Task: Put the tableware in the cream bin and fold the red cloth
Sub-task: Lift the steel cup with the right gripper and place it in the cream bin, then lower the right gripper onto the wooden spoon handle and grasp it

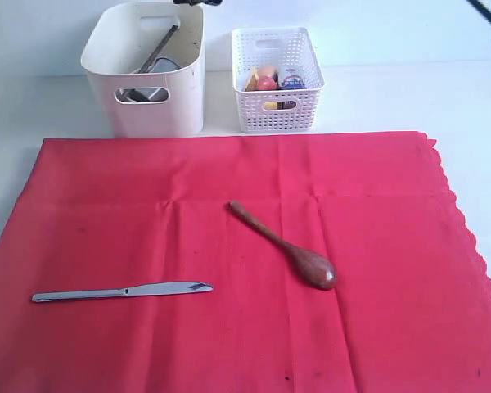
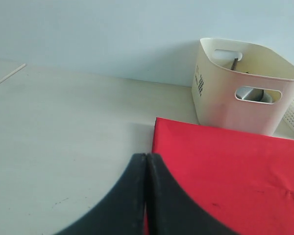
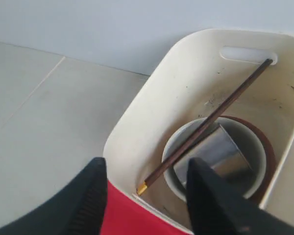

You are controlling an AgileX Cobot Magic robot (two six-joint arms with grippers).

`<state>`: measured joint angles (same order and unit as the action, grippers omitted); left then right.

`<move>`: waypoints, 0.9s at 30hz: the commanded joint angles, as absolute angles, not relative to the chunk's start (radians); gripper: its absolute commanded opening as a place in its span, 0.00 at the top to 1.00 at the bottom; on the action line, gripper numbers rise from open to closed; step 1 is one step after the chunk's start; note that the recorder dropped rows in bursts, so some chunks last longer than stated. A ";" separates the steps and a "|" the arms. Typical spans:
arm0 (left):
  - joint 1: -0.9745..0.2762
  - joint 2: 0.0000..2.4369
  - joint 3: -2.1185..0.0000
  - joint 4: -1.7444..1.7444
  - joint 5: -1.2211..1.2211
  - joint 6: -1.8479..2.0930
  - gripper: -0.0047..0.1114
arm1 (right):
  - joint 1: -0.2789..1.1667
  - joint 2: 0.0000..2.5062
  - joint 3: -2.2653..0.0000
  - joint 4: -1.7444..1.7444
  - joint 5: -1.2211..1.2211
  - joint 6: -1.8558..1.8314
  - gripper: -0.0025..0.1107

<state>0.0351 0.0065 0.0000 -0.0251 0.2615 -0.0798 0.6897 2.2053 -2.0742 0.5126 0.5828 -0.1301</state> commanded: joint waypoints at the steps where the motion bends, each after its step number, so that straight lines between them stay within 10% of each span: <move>1: 0.037 0.000 0.000 -0.028 0.258 -0.083 0.95 | 0.686 2.080 -2.082 0.342 0.812 -0.072 0.81; 4: 0.037 0.000 0.000 -0.028 0.258 -0.083 0.95 | 0.700 1.982 -2.065 0.159 1.079 -0.044 0.98; 20: 0.037 0.000 0.000 -0.028 0.258 -0.083 0.95 | 0.733 1.722 -1.243 0.025 0.934 -0.083 0.98; 27: 0.037 0.000 0.000 -0.028 0.258 -0.083 0.95 | 0.733 1.854 -1.202 0.018 0.848 -0.088 0.80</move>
